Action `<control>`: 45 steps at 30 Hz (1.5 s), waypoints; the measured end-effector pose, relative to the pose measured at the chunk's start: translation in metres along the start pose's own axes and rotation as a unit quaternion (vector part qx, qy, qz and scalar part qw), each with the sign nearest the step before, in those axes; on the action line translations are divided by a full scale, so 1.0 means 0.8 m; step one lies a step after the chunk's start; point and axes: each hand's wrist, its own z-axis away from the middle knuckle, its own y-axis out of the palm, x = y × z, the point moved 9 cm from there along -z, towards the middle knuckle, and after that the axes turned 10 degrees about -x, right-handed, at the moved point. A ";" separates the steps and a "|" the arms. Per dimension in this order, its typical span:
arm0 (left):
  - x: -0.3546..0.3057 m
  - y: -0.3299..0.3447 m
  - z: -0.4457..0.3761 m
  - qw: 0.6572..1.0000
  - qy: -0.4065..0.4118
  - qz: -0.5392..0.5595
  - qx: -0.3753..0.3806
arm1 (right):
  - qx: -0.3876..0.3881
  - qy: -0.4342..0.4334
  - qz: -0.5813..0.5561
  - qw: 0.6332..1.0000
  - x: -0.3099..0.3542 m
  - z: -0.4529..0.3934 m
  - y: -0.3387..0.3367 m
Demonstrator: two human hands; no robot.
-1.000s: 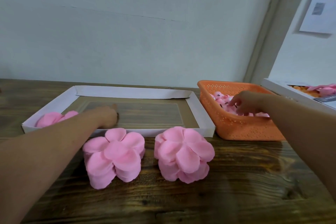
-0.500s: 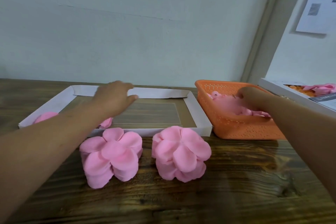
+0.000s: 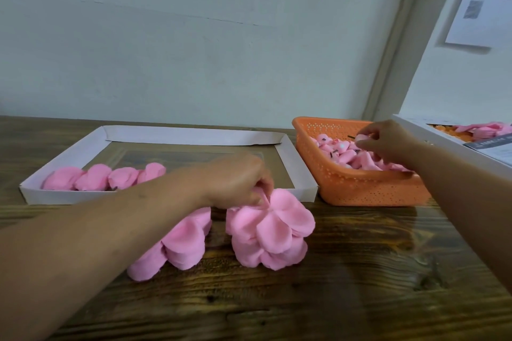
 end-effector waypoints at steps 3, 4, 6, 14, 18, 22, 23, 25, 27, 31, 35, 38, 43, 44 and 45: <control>0.000 -0.007 0.002 0.999 0.003 -0.025 -0.039 | -0.007 0.004 -0.008 1.000 -0.001 0.002 -0.001; 0.000 -0.009 0.003 0.998 0.004 -0.037 -0.052 | -0.010 0.004 -0.008 1.000 -0.001 0.003 0.000; -0.001 -0.011 0.004 0.996 0.006 -0.049 -0.068 | -0.014 0.005 -0.015 1.000 0.000 0.003 -0.001; 0.001 -0.010 0.005 0.995 -0.002 -0.067 -0.075 | -0.016 0.006 -0.021 1.000 0.003 0.005 -0.003; 0.004 -0.009 0.003 0.995 -0.021 -0.063 -0.071 | -0.015 0.008 -0.025 1.000 0.006 0.008 -0.002; 0.001 -0.019 0.007 0.994 -0.017 -0.056 -0.088 | -0.019 -0.001 -0.028 0.999 0.012 0.010 -0.007; 0.002 -0.025 0.009 0.994 -0.016 -0.047 -0.100 | -0.022 -0.004 -0.029 0.999 0.013 0.010 -0.009; 0.005 -0.036 0.011 0.992 -0.022 -0.019 -0.123 | -0.028 -0.008 -0.028 0.999 0.015 0.012 -0.014; 0.011 -0.040 0.011 0.992 -0.041 0.019 -0.117 | -0.034 -0.014 -0.031 0.999 0.019 0.014 -0.017; 0.021 -0.022 0.013 0.991 -0.094 0.088 -0.044 | -0.057 -0.023 -0.048 0.997 0.027 0.018 -0.022; 0.021 -0.004 0.020 0.988 -0.121 0.095 0.011 | -0.078 -0.037 -0.055 0.995 0.038 0.023 -0.031; 0.025 -0.008 0.027 0.961 -0.196 0.191 -0.033 | -0.096 -0.050 -0.064 0.992 0.050 0.029 -0.042; 0.014 0.001 0.045 0.777 -0.308 0.543 -0.083 | -0.092 -0.066 -0.131 0.985 0.084 0.060 -0.054; 0.007 0.003 0.047 0.735 -0.311 0.597 -0.080 | -0.090 -0.071 -0.146 0.983 0.093 0.070 -0.056; 0.002 0.006 0.050 0.692 -0.314 0.645 -0.077 | -0.088 -0.079 -0.165 0.979 0.103 0.083 -0.057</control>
